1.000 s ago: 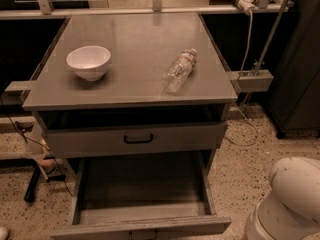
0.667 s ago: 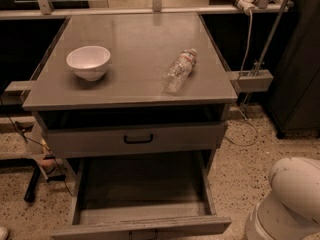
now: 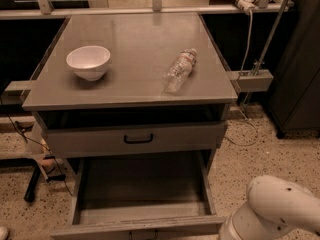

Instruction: Close middle drawer

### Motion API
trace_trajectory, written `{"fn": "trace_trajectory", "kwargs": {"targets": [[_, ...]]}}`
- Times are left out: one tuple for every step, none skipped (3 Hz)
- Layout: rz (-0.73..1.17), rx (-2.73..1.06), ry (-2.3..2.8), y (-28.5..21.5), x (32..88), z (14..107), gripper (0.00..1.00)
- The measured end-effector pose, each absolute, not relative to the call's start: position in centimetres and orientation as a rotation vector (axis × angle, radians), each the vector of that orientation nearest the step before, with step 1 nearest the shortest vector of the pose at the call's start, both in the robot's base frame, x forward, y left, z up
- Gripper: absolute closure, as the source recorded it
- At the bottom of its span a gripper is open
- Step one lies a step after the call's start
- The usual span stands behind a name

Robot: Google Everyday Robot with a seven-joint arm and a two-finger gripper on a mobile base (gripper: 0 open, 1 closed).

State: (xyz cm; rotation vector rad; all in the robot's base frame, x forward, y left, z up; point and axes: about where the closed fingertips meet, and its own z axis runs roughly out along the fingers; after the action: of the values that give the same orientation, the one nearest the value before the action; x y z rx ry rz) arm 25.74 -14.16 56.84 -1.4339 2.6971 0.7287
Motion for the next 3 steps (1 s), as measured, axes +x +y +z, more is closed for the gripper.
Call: {"fn": "trace_trajectory", "kwargs": {"targets": [[0.841,-1.350,2.659,-12.1,27.9,53.1,1.00],[0.922,-1.310,2.640,-10.3,28.6,50.3,1.00],[0.943,-1.303,2.644,-10.1,28.4,49.7,1.00]]}}
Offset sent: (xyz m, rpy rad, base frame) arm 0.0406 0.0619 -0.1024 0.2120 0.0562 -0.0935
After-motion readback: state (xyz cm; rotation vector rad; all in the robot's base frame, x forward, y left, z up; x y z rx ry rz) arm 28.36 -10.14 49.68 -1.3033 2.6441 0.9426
